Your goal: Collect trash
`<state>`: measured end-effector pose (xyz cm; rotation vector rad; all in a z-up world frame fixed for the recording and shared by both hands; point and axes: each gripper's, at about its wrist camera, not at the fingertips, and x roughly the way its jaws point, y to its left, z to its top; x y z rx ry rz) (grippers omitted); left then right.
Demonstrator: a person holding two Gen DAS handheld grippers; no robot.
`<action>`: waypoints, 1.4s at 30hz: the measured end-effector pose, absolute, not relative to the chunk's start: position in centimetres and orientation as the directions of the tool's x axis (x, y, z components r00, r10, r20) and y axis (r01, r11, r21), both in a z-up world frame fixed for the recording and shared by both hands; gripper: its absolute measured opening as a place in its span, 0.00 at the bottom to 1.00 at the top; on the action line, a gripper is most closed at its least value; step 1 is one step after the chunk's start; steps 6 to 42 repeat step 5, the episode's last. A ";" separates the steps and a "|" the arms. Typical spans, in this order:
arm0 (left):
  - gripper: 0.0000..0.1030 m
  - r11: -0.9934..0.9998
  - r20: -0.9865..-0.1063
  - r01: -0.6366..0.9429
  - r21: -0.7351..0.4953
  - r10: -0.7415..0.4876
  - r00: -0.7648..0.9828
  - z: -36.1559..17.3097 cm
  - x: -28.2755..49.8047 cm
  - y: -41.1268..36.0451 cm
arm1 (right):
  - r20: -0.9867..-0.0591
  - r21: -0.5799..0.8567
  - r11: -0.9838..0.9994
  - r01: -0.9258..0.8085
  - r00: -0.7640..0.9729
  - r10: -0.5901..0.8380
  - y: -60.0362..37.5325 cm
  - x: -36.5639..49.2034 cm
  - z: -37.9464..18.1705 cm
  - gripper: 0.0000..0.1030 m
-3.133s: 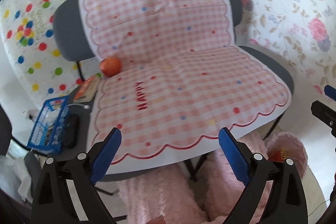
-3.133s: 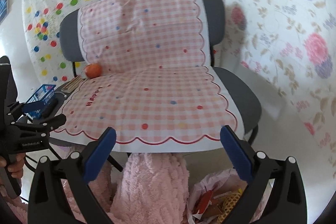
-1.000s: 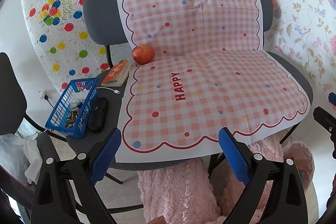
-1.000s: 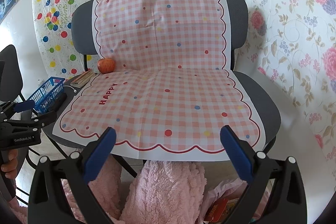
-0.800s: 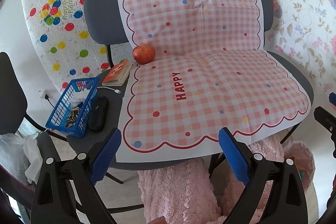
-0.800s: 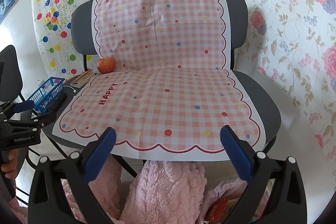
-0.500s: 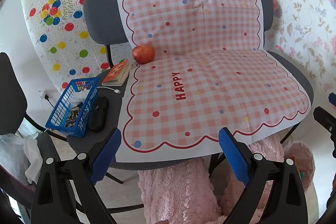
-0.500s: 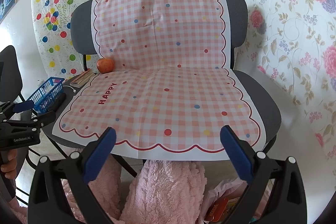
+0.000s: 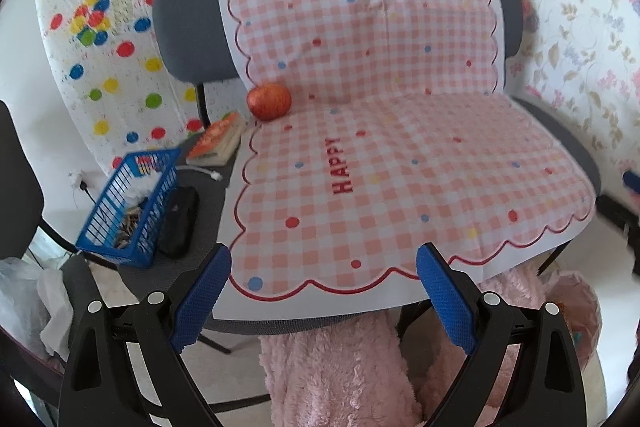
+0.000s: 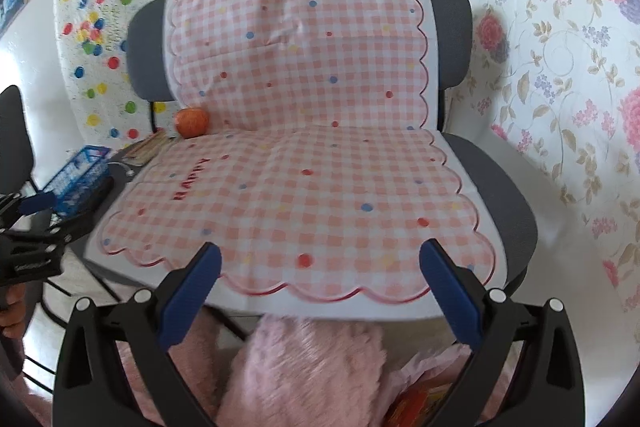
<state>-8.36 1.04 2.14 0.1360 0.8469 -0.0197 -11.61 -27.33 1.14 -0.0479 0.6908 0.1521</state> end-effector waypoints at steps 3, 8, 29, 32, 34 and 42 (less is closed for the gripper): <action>0.90 0.991 -0.773 0.071 0.113 0.043 0.632 1.1 -7.1 1.3 | -0.627 -0.036 0.995 -0.097 0.777 0.053 -29.9 -7.9 0.3 0.94; 0.90 0.992 -0.780 0.066 0.111 0.046 0.624 0.6 -6.4 1.5 | -0.615 -0.055 0.997 -0.047 0.788 0.003 -32.3 -4.5 -0.6 0.94; 0.90 0.992 -0.780 0.066 0.111 0.046 0.624 0.6 -6.4 1.5 | -0.615 -0.055 0.997 -0.047 0.788 0.003 -32.3 -4.5 -0.6 0.94; 0.90 0.992 -0.780 0.066 0.111 0.046 0.624 0.6 -6.4 1.5 | -0.615 -0.055 0.997 -0.047 0.788 0.003 -32.3 -4.5 -0.6 0.94; 0.90 0.992 -0.780 0.066 0.111 0.046 0.624 0.6 -6.4 1.5 | -0.615 -0.055 0.997 -0.047 0.788 0.003 -32.3 -4.5 -0.6 0.94; 0.90 0.992 -0.780 0.066 0.111 0.046 0.624 0.6 -6.4 1.5 | -0.615 -0.055 0.997 -0.047 0.788 0.003 -32.3 -4.5 -0.6 0.94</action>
